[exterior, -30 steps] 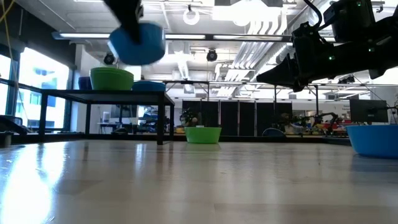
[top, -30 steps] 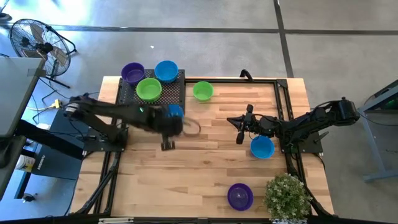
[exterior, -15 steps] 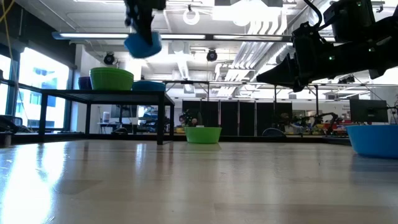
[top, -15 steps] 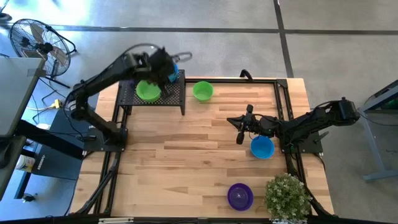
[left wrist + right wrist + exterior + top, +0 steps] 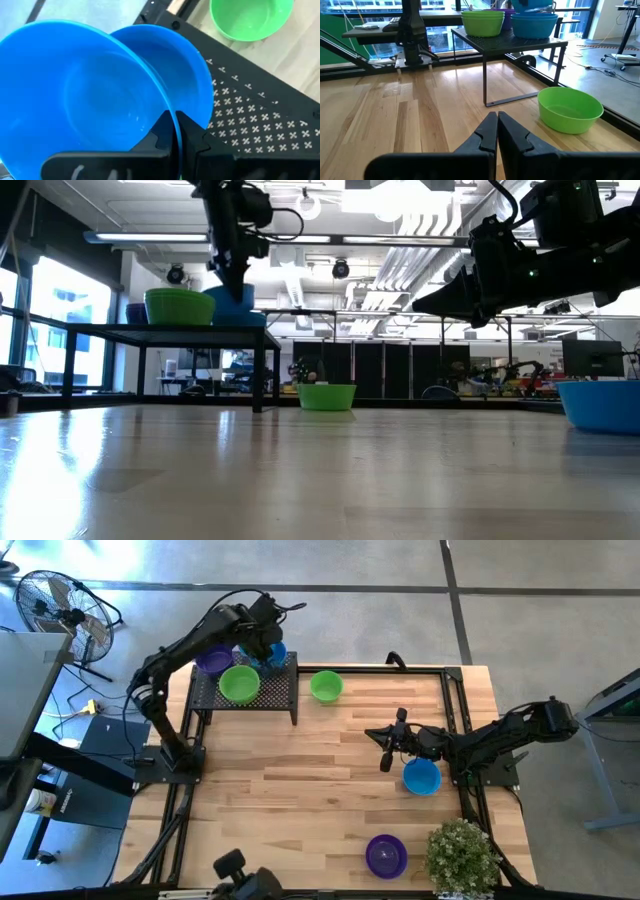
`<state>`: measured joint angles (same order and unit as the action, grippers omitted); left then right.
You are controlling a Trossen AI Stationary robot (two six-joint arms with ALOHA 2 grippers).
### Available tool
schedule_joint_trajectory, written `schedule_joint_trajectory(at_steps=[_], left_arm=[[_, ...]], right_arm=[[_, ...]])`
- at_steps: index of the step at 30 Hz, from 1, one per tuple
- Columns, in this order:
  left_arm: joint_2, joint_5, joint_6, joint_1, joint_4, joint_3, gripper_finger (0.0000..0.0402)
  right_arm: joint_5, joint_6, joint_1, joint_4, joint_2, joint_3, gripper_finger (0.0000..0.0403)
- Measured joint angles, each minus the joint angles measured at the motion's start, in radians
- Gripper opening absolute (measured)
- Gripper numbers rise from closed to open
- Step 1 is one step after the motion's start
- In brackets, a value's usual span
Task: Pick & Place Mini bowls
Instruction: Stack the blue bowl on top of the blue bowl on the shelf
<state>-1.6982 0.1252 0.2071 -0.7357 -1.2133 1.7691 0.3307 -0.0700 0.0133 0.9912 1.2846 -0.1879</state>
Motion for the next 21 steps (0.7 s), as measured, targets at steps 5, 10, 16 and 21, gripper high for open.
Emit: schedule_joint_trajectory(at_steps=[5, 10, 16, 21], left_arm=[[-0.020, -0.013, 0.009, 0.004, 0.018, 0.000, 0.0000], [-0.025, -0.022, 0.021, 0.002, 0.017, 0.000, 0.0000], [-0.025, -0.042, 0.007, 0.003, 0.022, 0.000, 0.0000], [-0.026, -0.041, 0.002, 0.003, 0.016, 0.000, 0.0000]], right_arm=[[0.000, 0.002, 0.000, 0.000, 0.000, 0.000, 0.0002], [0.000, 0.003, 0.000, 0.000, 0.000, 0.000, 0.0001], [0.000, 0.003, 0.000, -0.001, 0.000, 0.000, 0.0001], [0.000, 0.002, 0.000, -0.001, 0.000, 0.000, 0.0002]])
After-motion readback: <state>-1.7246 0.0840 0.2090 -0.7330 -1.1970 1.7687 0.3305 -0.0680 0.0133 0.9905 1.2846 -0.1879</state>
